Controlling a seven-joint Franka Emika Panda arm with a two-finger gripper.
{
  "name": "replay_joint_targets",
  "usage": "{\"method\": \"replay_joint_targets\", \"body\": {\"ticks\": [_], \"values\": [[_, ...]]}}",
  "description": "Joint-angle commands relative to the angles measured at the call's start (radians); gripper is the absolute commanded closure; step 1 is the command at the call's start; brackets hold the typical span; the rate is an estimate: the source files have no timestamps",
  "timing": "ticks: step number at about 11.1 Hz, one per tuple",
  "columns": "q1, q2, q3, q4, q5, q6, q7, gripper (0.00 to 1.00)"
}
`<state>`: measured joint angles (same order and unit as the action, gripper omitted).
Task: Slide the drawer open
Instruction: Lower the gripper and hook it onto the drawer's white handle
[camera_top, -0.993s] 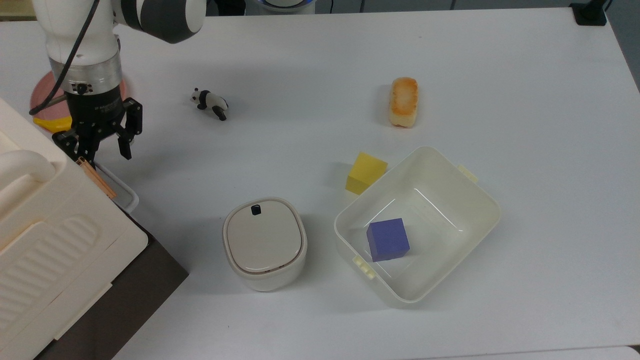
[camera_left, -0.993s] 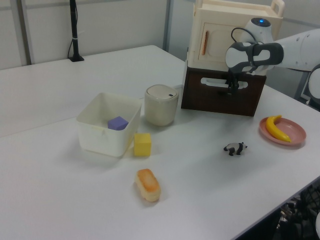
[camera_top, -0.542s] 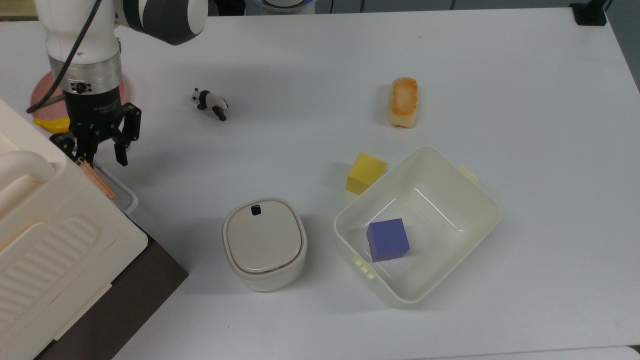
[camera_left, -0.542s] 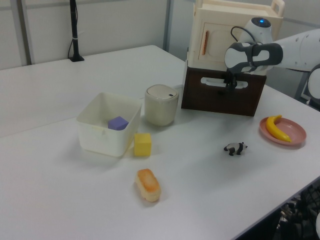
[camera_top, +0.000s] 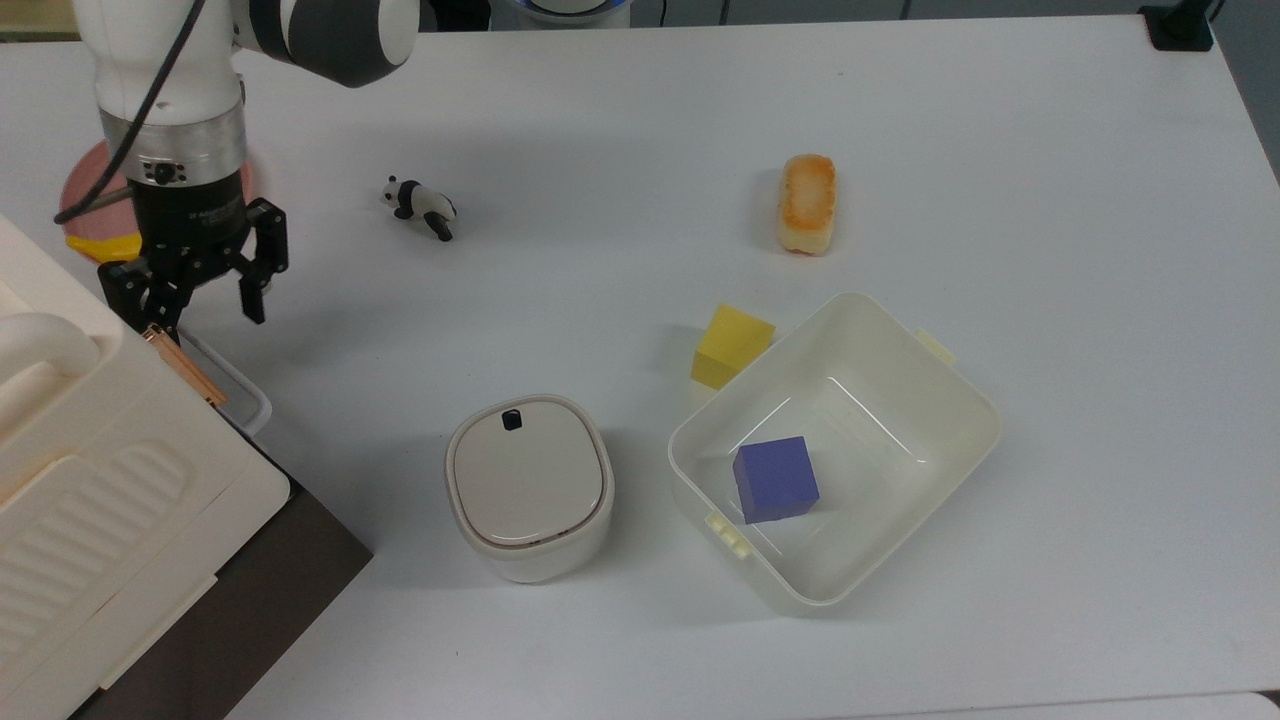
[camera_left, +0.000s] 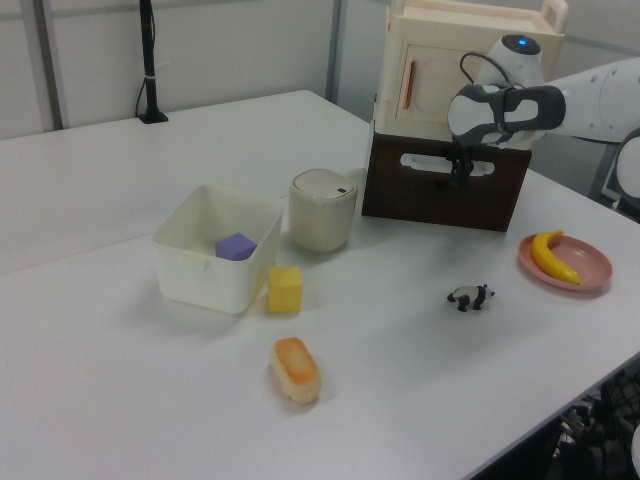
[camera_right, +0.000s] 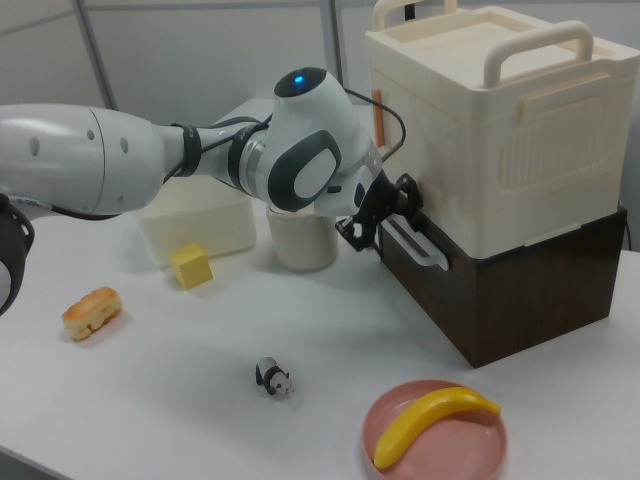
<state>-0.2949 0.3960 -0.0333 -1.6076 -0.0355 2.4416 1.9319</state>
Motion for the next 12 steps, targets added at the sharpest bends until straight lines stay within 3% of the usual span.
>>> {"method": "replay_joint_targets", "body": {"ticks": [1,2,3,4,8,10,12], "values": [[0.010,-0.011,-0.016,0.005,0.009,0.022,-0.016,0.59],[0.010,-0.011,-0.016,0.003,0.009,0.022,-0.031,0.64],[0.011,-0.009,-0.016,0.000,0.009,0.022,-0.056,0.80],[0.011,-0.006,-0.016,-0.003,0.009,0.022,-0.071,0.85],[0.013,0.006,-0.014,-0.003,0.008,0.028,-0.071,0.86],[0.013,0.007,-0.014,-0.006,0.009,0.027,-0.073,1.00],[0.014,-0.023,-0.014,-0.050,0.009,0.027,-0.073,1.00]]}}
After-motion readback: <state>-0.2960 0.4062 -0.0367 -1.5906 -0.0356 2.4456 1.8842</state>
